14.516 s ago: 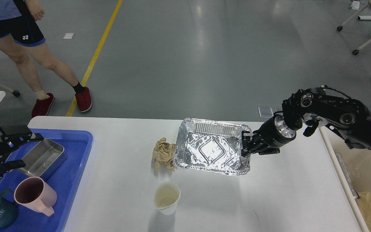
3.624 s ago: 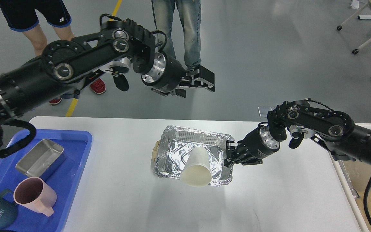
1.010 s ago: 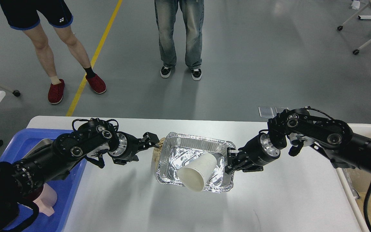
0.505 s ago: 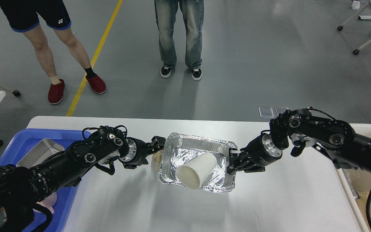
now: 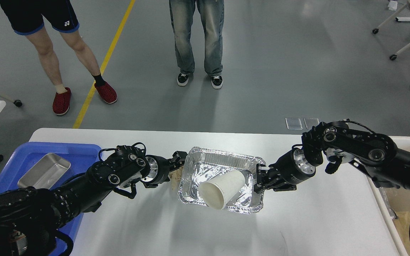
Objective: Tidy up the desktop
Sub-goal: 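Reach the left gripper to the crumpled brown paper and grasp it, then lift the brown paper high with the left gripper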
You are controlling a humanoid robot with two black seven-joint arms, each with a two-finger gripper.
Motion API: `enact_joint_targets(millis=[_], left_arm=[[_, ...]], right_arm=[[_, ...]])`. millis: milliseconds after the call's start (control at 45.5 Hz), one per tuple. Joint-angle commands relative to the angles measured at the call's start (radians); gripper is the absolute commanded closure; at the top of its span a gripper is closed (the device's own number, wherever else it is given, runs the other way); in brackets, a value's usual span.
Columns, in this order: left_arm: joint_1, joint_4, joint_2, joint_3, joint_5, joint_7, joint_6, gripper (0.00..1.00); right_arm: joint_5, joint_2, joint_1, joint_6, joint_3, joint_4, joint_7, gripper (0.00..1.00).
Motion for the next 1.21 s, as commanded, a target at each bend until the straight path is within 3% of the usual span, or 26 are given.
enact_joint_targets(millis=[0, 66, 176, 242, 264, 439, 659, 769, 856, 944, 1054, 1186], left_arm=[[0.005, 0.020, -0.013, 0.001, 0.001, -0.011, 0.014, 0.18], [0.005, 0.020, -0.011, 0.001, 0.001, -0.022, 0.014, 0.26], [0.009, 0.020, -0.008, 0.027, -0.001, -0.028, 0.014, 0.47], [0.007, 0.021, -0.008, 0.051, -0.002, -0.028, 0.014, 0.61], [0.007, 0.021, -0.006, 0.061, -0.002, -0.028, 0.013, 0.70], [0.007, 0.020, -0.006, 0.062, -0.007, -0.028, 0.010, 0.97], [-0.043, -0.017, 0.010, 0.059, -0.010, -0.014, -0.004, 1.00], [-0.094, -0.101, 0.105, 0.058, -0.015, 0.003, -0.032, 1.00], [-0.137, -0.242, 0.225, 0.055, -0.018, 0.041, -0.049, 1.00], [-0.182, -0.463, 0.389, 0.058, -0.019, 0.090, -0.068, 0.99], [-0.209, -0.713, 0.595, 0.056, -0.019, 0.101, -0.116, 0.99], [-0.245, -0.898, 0.788, 0.047, -0.019, 0.101, -0.197, 0.99]], right_arm=[[0.000, 0.000, -0.001, -0.001, 0.000, 0.000, 0.000, 1.00], [0.000, 0.000, -0.001, -0.003, 0.000, 0.000, 0.002, 1.00], [0.000, -0.002, -0.004, -0.009, 0.000, 0.000, 0.000, 1.00], [0.000, -0.002, -0.009, -0.010, 0.000, 0.000, 0.000, 1.00], [0.000, -0.002, -0.009, -0.010, 0.000, 0.000, 0.000, 1.00], [0.000, -0.002, -0.009, -0.012, 0.000, 0.001, 0.000, 1.00], [0.000, -0.014, -0.011, -0.012, 0.000, 0.001, 0.000, 1.00], [0.000, -0.023, -0.011, -0.012, 0.000, 0.001, 0.000, 1.00], [0.000, -0.028, -0.011, -0.012, 0.000, 0.001, 0.000, 1.00], [0.000, -0.029, -0.011, -0.012, 0.000, 0.001, 0.002, 1.00], [0.000, -0.028, -0.011, -0.012, 0.000, 0.003, 0.002, 1.00], [0.000, -0.025, -0.012, -0.012, 0.000, 0.001, 0.000, 1.00]])
